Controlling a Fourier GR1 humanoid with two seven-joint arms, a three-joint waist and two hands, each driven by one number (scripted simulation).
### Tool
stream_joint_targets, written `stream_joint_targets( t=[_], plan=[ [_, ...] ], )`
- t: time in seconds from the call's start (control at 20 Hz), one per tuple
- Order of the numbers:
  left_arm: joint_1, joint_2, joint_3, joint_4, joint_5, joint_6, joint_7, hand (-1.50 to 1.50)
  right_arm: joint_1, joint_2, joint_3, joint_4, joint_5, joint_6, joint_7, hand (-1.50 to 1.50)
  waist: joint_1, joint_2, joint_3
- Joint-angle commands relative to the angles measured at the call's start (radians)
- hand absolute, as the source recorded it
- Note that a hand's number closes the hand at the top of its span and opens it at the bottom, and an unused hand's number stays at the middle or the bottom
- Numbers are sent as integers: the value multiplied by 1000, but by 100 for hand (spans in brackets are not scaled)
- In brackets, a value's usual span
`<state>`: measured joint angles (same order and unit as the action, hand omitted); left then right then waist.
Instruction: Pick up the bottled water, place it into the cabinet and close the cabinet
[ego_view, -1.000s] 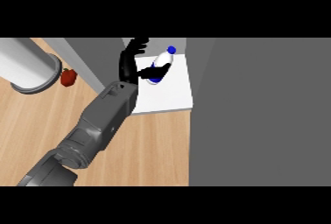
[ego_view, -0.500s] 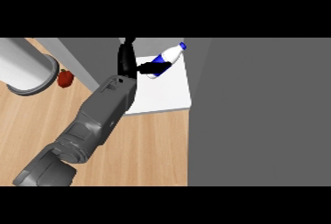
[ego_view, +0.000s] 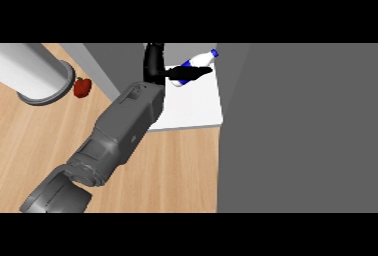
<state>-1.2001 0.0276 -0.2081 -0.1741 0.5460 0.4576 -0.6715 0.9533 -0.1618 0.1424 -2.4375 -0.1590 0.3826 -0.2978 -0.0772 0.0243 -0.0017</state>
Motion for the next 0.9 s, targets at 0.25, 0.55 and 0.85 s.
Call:
stream_joint_targets(
  t=[0.25, 0.55, 0.85],
  plan=[
    [40, -27, 15, -50, 13, -105, -19, -150, 77, 28, 51, -102, -20, -9, 35, -150, 38, -20, 1],
    [179, -27, -62, -216, 57, -76, -7, -150, 75, 28, 58, -126, -33, -28, 78, -150, 52, -26, 1],
    [342, -28, -218, -472, 108, -113, 48, -150, 40, 35, 58, -121, -10, -61, 101, -150, 68, -35, 1]
  ],
)
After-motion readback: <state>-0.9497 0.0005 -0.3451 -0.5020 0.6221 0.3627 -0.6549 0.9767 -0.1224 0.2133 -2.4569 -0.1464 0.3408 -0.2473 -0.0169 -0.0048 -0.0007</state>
